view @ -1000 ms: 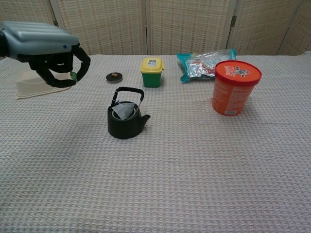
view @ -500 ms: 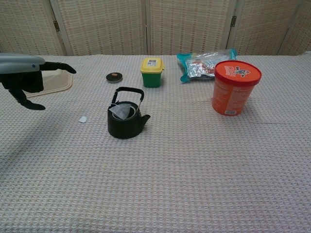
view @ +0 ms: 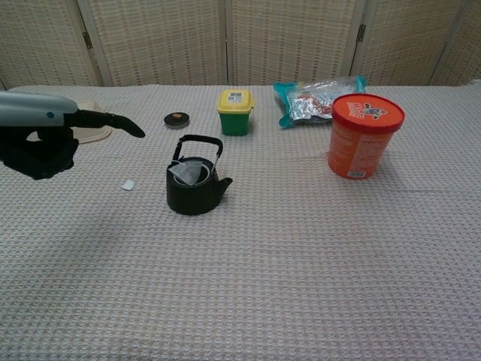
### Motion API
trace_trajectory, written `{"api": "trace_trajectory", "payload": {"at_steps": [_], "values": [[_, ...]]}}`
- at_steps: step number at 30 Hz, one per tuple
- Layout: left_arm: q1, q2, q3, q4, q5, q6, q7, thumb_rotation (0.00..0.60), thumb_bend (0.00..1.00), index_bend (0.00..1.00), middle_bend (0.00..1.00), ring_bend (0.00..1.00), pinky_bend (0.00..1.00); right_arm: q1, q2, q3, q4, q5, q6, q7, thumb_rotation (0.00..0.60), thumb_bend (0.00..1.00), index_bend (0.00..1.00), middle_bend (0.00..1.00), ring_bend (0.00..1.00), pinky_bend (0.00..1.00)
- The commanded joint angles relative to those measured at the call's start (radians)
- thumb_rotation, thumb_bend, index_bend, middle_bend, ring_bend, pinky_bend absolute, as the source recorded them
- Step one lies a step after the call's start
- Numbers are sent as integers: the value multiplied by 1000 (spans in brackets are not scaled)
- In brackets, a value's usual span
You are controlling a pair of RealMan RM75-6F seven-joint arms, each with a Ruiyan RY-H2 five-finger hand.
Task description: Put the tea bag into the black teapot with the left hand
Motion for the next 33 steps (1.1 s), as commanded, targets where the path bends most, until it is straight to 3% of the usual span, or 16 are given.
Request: {"api": "trace_trajectory", "payload": {"at_steps": [1, 6, 13, 33], "values": [[-54, 5, -34, -70, -120, -83, 111, 600, 1000, 0, 1000, 1000, 1000, -2, 2, -7, 5, -13, 6, 6, 600, 261, 0, 0, 0, 0], [-117, -60, -76, -45, -276, -127, 196, 600, 1000, 0, 1000, 1000, 1000, -7, 6, -9, 12, -15, 18, 23, 600, 261, 0, 0, 0, 0], [-202, -159, -107, 72, -468, -199, 208, 600, 1000, 0, 1000, 1000, 1000, -9, 9, -2, 15, 4, 18, 36, 600, 261, 0, 0, 0, 0], [-263, -286, -65, 243, -539, -269, 197, 600, 1000, 0, 1000, 1000, 1000, -4, 7, 1, 8, 14, 6, 16, 600, 261, 0, 0, 0, 0]]}}
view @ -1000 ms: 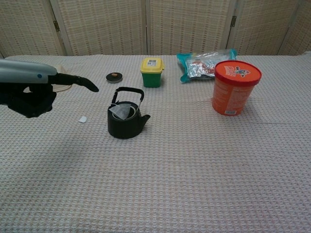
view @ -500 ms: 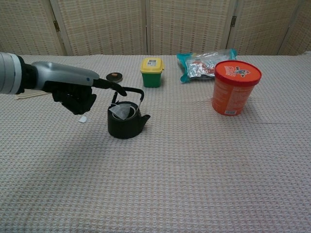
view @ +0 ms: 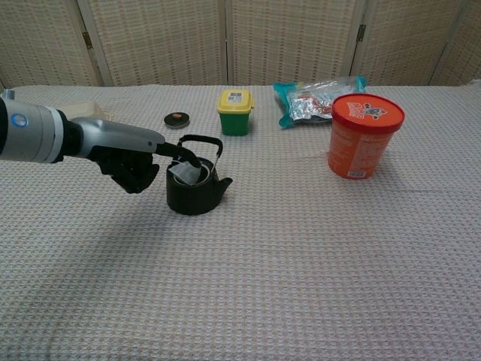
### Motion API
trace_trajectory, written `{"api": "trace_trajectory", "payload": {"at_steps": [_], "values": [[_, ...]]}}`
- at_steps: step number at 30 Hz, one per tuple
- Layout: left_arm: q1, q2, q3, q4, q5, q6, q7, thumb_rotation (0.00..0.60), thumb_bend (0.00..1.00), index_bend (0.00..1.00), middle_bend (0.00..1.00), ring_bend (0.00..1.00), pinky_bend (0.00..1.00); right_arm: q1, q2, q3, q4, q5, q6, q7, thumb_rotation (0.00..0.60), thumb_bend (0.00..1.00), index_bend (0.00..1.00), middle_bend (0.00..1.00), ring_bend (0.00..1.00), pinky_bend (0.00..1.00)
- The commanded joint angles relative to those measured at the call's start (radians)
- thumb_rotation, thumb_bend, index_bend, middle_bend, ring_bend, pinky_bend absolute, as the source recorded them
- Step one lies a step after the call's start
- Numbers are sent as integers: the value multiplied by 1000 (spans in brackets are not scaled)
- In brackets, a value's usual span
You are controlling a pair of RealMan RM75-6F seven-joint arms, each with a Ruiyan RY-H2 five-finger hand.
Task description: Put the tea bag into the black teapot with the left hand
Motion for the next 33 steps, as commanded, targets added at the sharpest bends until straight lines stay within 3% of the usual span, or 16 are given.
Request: {"api": "trace_trajectory", "payload": {"at_steps": [1, 18, 25, 33], "values": [[-1, -14, 6, 26, 4, -16, -16, 600, 1000, 0, 1000, 1000, 1000, -3, 0, 2, 0, 3, 6, 1, 600, 261, 0, 0, 0, 0], [38, -104, 18, 177, 119, -78, -121, 600, 1000, 4, 1000, 1000, 1000, 3, -3, 7, -3, 17, -10, -12, 600, 261, 0, 0, 0, 0], [42, -51, -14, 94, 167, -30, -126, 600, 1000, 14, 1000, 1000, 1000, 4, -3, 6, -4, 12, -10, -13, 600, 261, 0, 0, 0, 0], [77, 97, -42, -124, 172, 122, -67, 600, 1000, 7, 1000, 1000, 1000, -3, -3, -5, 4, -15, 9, -7, 600, 261, 0, 0, 0, 0]]}}
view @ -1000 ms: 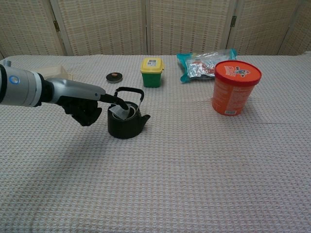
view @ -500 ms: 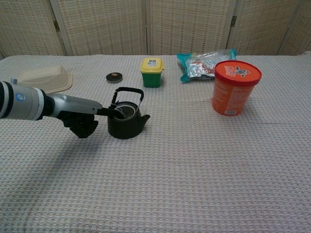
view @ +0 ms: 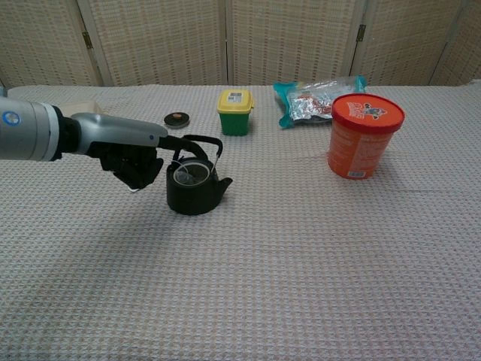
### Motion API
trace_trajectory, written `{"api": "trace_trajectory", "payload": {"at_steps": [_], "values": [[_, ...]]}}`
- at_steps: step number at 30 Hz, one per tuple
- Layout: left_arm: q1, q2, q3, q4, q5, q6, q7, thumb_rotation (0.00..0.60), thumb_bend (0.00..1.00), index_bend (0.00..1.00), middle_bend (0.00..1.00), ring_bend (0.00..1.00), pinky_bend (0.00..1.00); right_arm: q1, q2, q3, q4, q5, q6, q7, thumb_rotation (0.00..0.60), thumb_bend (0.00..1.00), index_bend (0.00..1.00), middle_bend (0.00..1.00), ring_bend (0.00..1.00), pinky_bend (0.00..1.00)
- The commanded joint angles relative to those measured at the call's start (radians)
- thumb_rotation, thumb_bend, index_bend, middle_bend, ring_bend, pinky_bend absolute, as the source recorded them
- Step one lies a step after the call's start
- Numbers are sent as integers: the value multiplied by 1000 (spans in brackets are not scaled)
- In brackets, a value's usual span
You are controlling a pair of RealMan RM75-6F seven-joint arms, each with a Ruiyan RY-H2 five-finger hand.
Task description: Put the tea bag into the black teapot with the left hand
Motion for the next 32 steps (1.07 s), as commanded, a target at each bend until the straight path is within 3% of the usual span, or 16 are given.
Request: {"api": "trace_trajectory", "payload": {"at_steps": [1, 4, 7, 10, 12, 15, 17, 19, 23, 32], "values": [[39, 98, -14, -123, 17, 103, 33, 600, 1000, 4, 1000, 1000, 1000, -5, 0, -4, 4, -10, 11, 5, 600, 261, 0, 0, 0, 0], [125, 195, 8, -223, 100, 231, 38, 600, 952, 0, 1000, 991, 1000, -12, 0, -8, 11, -20, 28, 14, 600, 261, 0, 0, 0, 0], [267, 285, 65, -273, 255, 414, 6, 600, 712, 0, 974, 902, 1000, -19, 1, -10, 18, -27, 43, 22, 600, 261, 0, 0, 0, 0], [416, 311, 120, -228, 399, 624, -46, 600, 529, 0, 849, 796, 1000, -20, 0, -10, 21, -30, 48, 24, 600, 262, 0, 0, 0, 0], [519, 308, 160, -174, 474, 760, -102, 600, 417, 0, 713, 696, 980, -16, -1, -11, 20, -29, 38, 18, 600, 262, 0, 0, 0, 0], [632, 308, 218, -106, 533, 867, -143, 600, 276, 0, 421, 447, 792, -8, -3, -12, 14, -31, 21, 2, 600, 261, 0, 0, 0, 0], [708, 276, 232, -48, 547, 950, -118, 600, 203, 0, 140, 199, 536, -2, -6, -11, 10, -31, 10, -15, 600, 261, 0, 0, 0, 0], [771, 221, 230, 16, 540, 1014, -116, 600, 157, 0, 15, 43, 368, 3, -9, -11, 5, -27, -4, -28, 600, 261, 0, 0, 0, 0], [863, 116, 225, 151, 513, 1071, -133, 600, 135, 0, 0, 0, 239, 17, -13, -7, -8, -1, -44, -54, 600, 261, 0, 0, 0, 0], [943, 61, 203, 220, 565, 1154, -124, 600, 125, 0, 0, 0, 176, 36, -20, -10, -26, 7, -88, -100, 600, 261, 0, 0, 0, 0]]}}
